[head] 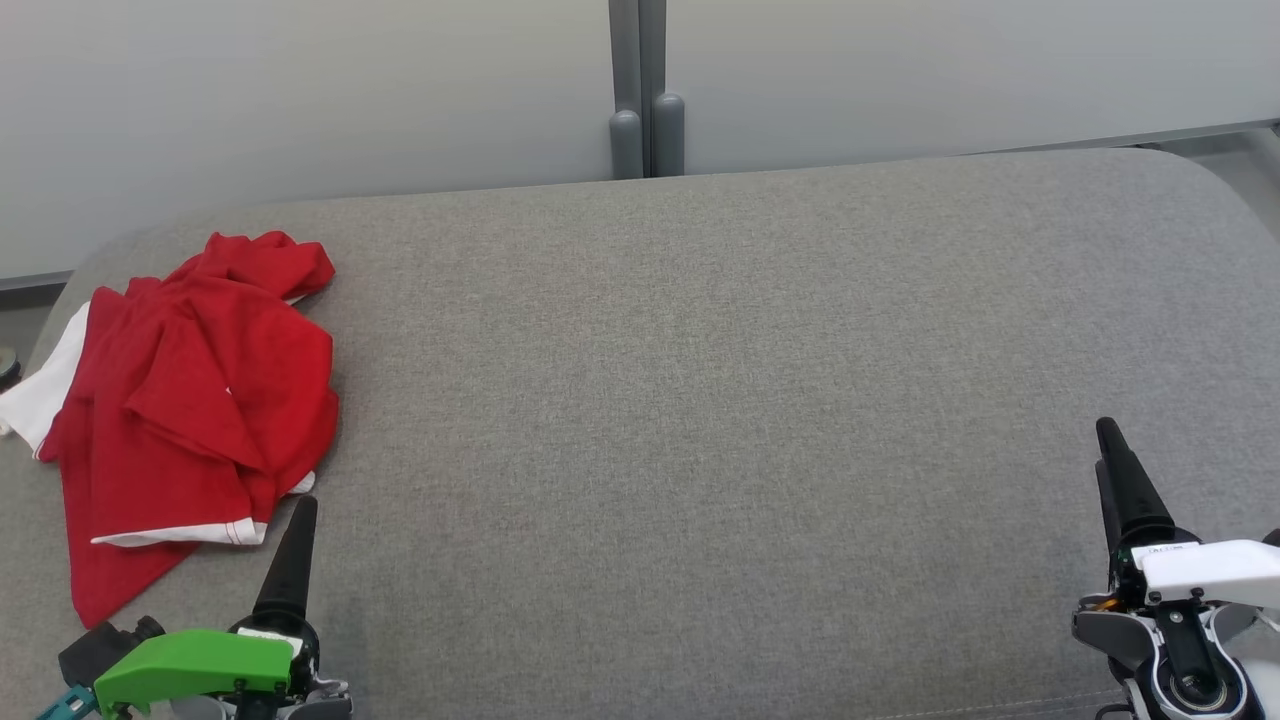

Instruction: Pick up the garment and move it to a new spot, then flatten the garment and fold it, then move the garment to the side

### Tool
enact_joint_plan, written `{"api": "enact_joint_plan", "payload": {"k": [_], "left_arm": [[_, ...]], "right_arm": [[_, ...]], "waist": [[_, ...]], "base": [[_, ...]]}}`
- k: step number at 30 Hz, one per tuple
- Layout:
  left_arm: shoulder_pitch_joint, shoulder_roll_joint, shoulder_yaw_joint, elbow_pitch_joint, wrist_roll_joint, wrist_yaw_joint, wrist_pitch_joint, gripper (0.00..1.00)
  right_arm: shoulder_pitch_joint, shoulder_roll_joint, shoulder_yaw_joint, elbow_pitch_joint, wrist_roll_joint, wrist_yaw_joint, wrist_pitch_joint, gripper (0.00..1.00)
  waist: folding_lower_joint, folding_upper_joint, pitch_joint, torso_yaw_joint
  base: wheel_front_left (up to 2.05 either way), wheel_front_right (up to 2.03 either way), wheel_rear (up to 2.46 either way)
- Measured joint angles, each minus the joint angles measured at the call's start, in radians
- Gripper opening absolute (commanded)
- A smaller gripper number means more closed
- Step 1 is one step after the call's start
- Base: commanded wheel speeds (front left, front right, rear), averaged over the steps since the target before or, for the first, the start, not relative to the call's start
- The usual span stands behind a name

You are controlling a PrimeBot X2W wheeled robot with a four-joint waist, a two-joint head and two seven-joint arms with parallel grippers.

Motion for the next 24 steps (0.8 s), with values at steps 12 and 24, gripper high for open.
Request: {"api": "enact_joint_plan", "payload": {"k": [12, 24], "left_arm": [[-0.019, 0.052, -0.068, -0.010, 0.199, 0.019, -0.050, 1.00], [-0.053, 0.104, -0.126, -0.054, 0.478, 0.056, -0.090, 1.00]], "right_arm": [[0.000, -0.062, 0.041, -0.057, -0.271, -0.034, -0.043, 1.00], [0.000, -0.104, 0.093, -0.094, -0.493, -0.061, -0.085, 1.00]], "waist": [[0.0000, 0.0000, 0.003, 0.000], [0.0000, 0.0000, 0.007, 0.000]], "base": [[0.00, 0.00, 0.00], [0.00, 0.00, 0.00]]}}
